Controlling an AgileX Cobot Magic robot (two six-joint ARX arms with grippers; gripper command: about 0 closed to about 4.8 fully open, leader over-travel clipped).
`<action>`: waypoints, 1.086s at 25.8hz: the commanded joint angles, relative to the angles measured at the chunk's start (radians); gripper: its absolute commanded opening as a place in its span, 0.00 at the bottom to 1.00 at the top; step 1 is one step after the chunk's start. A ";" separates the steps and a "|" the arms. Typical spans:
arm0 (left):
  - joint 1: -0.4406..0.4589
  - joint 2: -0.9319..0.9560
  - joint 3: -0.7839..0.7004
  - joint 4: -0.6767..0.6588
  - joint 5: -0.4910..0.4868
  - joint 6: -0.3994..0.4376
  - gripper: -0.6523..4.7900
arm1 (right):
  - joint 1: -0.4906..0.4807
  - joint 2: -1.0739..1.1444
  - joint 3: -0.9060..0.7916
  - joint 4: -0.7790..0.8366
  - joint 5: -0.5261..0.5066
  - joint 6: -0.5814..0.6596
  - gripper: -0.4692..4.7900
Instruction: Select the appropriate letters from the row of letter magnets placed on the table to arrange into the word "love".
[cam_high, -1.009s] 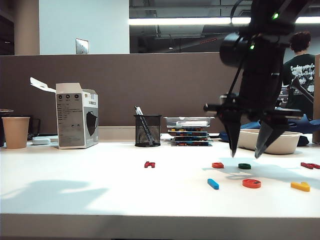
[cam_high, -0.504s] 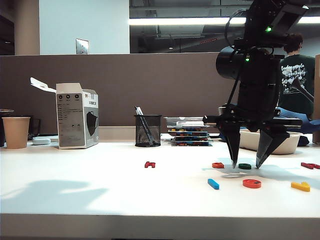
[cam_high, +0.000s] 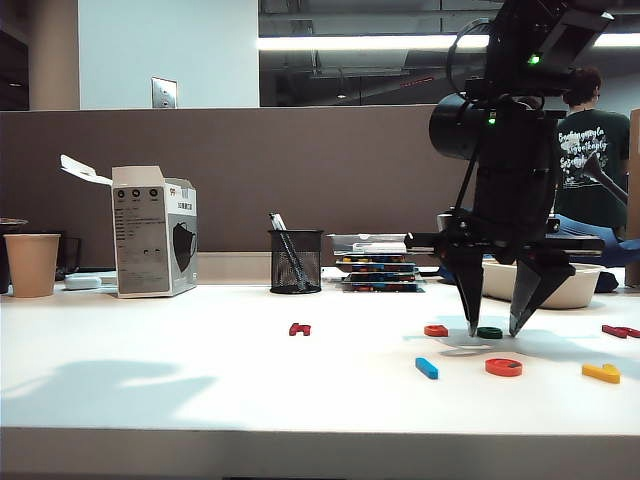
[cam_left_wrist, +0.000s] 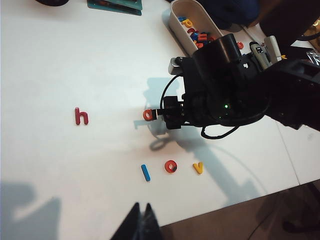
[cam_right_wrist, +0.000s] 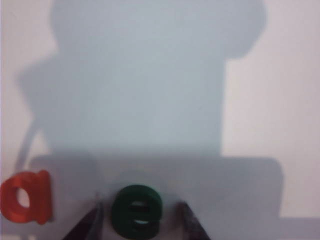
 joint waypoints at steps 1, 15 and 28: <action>0.001 -0.003 0.003 0.007 -0.001 0.005 0.11 | 0.003 0.003 0.000 0.002 -0.003 0.006 0.48; 0.001 -0.003 0.003 0.007 -0.001 0.005 0.11 | 0.003 0.003 0.000 -0.001 -0.007 0.006 0.46; 0.001 -0.003 0.003 0.006 -0.001 0.005 0.11 | 0.003 0.003 0.000 0.000 -0.011 0.006 0.40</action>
